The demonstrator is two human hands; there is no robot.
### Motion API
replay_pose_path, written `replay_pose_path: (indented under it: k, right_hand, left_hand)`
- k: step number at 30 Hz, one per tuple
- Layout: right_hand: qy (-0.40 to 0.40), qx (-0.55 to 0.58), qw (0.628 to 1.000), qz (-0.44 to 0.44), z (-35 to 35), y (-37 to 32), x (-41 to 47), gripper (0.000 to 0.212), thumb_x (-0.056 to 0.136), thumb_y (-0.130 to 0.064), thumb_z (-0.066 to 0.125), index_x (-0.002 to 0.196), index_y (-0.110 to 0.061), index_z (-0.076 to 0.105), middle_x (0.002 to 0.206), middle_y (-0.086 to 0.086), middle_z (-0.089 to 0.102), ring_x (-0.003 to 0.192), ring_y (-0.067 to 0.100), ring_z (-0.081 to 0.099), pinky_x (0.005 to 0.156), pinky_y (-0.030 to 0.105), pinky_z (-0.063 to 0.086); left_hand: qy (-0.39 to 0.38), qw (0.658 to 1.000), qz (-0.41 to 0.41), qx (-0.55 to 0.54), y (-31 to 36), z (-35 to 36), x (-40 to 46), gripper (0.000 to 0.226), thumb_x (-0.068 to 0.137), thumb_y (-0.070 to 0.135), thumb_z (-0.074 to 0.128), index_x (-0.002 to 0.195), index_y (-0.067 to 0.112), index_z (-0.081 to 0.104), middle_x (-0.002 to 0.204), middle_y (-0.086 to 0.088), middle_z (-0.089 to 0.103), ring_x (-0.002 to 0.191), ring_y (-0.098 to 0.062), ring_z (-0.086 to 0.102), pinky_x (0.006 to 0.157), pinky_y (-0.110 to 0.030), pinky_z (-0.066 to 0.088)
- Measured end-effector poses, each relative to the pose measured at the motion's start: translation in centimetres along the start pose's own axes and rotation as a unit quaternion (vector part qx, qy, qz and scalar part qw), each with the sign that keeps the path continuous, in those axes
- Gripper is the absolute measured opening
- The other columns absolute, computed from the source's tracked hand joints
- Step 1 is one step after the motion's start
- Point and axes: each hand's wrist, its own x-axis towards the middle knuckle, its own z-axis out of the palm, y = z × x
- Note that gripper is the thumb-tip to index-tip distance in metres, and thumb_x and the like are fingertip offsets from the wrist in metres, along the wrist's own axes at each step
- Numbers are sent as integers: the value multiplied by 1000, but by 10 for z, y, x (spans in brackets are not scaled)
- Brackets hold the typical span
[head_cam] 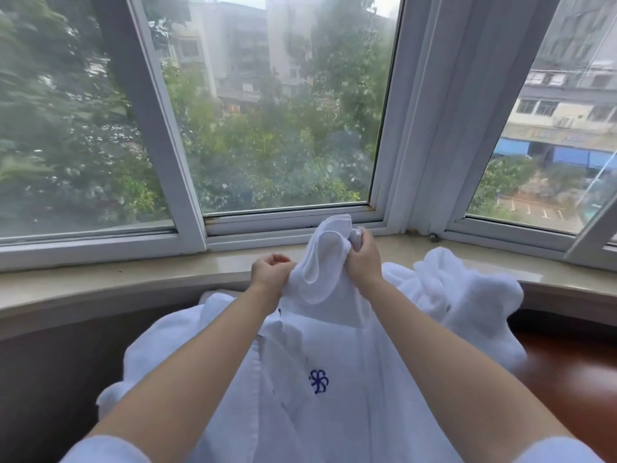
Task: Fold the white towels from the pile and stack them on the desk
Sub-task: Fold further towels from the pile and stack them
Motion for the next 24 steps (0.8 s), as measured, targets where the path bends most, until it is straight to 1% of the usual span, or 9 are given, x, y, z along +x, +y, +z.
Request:
replay_pose_path:
  k: [2, 6, 9, 11, 14, 17, 20, 22, 24]
  right_hand:
    - [-61, -117, 991, -2, 2, 15, 3, 54, 87, -3, 50, 139, -15, 42, 137, 4, 44, 128, 22, 40, 107, 36, 34]
    - [-217, -291, 930, -55, 2, 35, -10, 74, 77, 4, 48, 144, -26, 38, 151, 1, 32, 141, 20, 25, 113, 31, 26]
    - [-347, -484, 800, -68, -1, 43, -23, 80, 79, -8, 62, 147, -36, 30, 159, 4, 6, 147, 22, 3, 117, 35, 18]
    - [-395, -560, 725, -65, -4, 45, -37, 75, 76, -14, 69, 143, -29, 39, 157, 6, 12, 145, 28, 12, 115, 40, 25]
    - [-370, -501, 781, -53, -13, 42, -59, 57, 77, -11, 70, 131, -12, 49, 145, 6, 38, 125, 25, 47, 98, 36, 47]
    - [-358, -404, 835, -110, -27, 33, -80, 74, 74, -7, 70, 137, -27, 35, 159, -4, 3, 143, 18, 20, 105, 31, 37]
    - [-407, -393, 818, -99, -31, 19, -101, 117, 68, -7, 77, 150, -40, 2, 158, -9, -19, 146, 11, -11, 115, 35, 24]
    - [-436, -431, 786, -74, -30, 17, -114, 112, 69, -9, 77, 150, -43, 7, 157, -8, -22, 145, 13, -20, 116, 41, 21]
    - [-440, -473, 761, -59, -32, 21, -124, 87, 72, -19, 77, 145, -35, 31, 159, -3, -15, 146, 16, -15, 115, 42, 23]
  left_hand:
    - [-13, 995, -81, 56, -18, 3, 2, 17, 85, -6, 62, 82, 10, 60, 84, -11, 59, 67, -23, 52, 62, -31, 46]
    - [-83, 963, -166, 194, -44, 6, -5, 17, 90, 2, 56, 103, 9, 64, 91, -9, 61, 73, -25, 58, 64, -35, 52]
    - [-105, 951, -167, 240, -41, 7, -8, 18, 93, 10, 54, 109, 9, 63, 91, -8, 62, 75, -24, 61, 61, -33, 53]
    - [-101, 948, -192, 232, -40, 4, -12, 26, 94, 12, 55, 118, 3, 60, 103, -14, 64, 88, -28, 62, 72, -38, 55]
    - [-101, 949, -215, 205, -39, -3, -24, 33, 96, 18, 55, 125, 1, 56, 118, -16, 61, 105, -31, 60, 87, -42, 52]
    - [-172, 945, -210, 181, -38, -14, -42, 34, 97, 13, 52, 130, 11, 55, 114, -10, 63, 94, -26, 62, 85, -40, 52]
    - [-206, 936, -192, 209, -40, -26, -58, 59, 94, 10, 56, 146, 25, 33, 120, -6, 58, 90, -22, 64, 77, -34, 54]
    - [-170, 936, -178, 251, -45, -27, -67, 95, 85, 13, 67, 153, 38, 5, 142, -6, 37, 106, -23, 60, 72, -30, 54]
    - [-125, 945, -152, 260, -53, -23, -78, 117, 75, 10, 76, 151, 42, -7, 157, -8, 13, 120, -26, 52, 65, -28, 51]
